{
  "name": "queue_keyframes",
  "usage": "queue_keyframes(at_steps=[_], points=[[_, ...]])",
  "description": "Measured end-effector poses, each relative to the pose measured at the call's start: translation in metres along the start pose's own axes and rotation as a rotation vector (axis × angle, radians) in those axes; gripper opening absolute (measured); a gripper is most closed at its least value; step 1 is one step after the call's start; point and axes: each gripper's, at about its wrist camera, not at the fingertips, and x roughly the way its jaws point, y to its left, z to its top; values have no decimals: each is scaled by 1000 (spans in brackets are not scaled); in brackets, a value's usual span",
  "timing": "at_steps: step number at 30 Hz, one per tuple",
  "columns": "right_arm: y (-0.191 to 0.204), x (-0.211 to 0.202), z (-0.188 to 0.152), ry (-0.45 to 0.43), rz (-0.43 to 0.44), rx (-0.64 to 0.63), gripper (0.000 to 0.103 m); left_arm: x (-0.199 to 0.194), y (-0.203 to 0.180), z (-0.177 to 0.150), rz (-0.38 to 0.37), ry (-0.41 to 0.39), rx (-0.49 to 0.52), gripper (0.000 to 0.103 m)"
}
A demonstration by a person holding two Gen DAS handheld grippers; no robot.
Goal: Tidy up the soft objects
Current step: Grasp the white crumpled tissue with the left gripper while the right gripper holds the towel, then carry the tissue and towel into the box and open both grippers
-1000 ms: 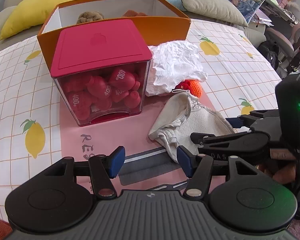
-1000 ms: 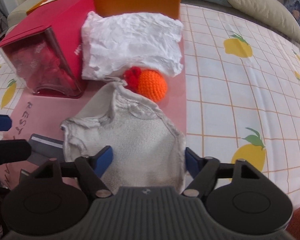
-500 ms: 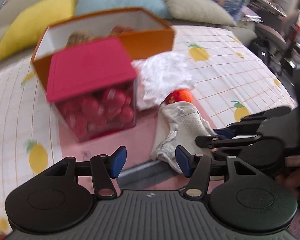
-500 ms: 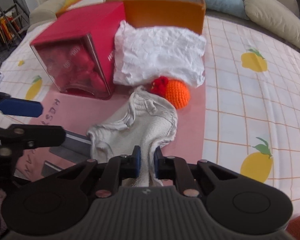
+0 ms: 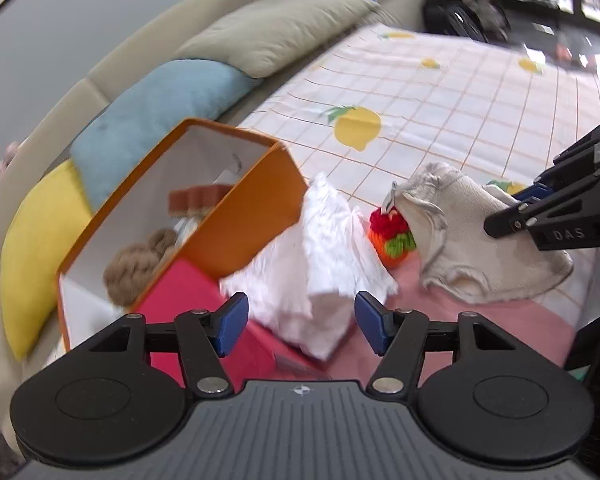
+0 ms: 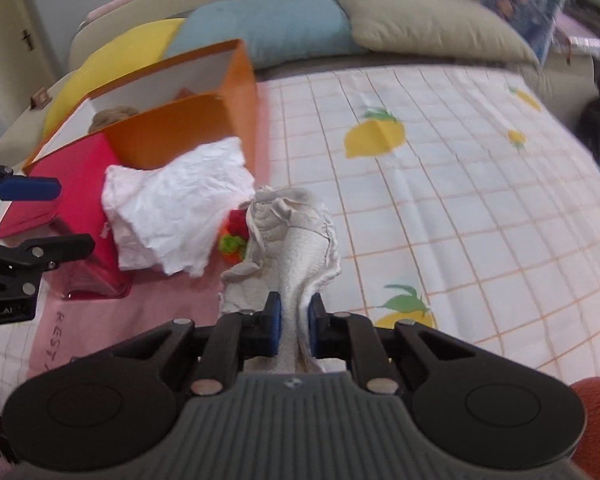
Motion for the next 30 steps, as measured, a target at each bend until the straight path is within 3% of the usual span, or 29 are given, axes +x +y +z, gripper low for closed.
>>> queue_keyframes(at_steps=[3,5,7,10,14,19,20,21,26,30], points=[[-2,11,0,13,9,13,12,15,1,15,-16,-1,57,85],[-3,16,-1,19,27,29,12,30,3,23,-33,27,50,87],[-3,18,-3,26,43,34,12,48,7,29,-36,73,31,87],[-5,19,-4,28,60,37,12,74,12,31,17,175,39,81],[-11,20,-3,35,69,62,12,91,21,29,-20,260,26,77],[-12,25,-1,48,72,75,13,100,13,29,-34,306,51,59],[-12,25,-1,49,72,74,13,99,12,29,-27,299,55,52],[-12,25,-1,50,71,74,13,97,12,30,-36,292,52,22],[-13,25,-1,46,65,79,13,76,19,28,-40,219,-33,14],[-11,18,-1,16,59,73,13,40,35,26,-57,121,-187,12]])
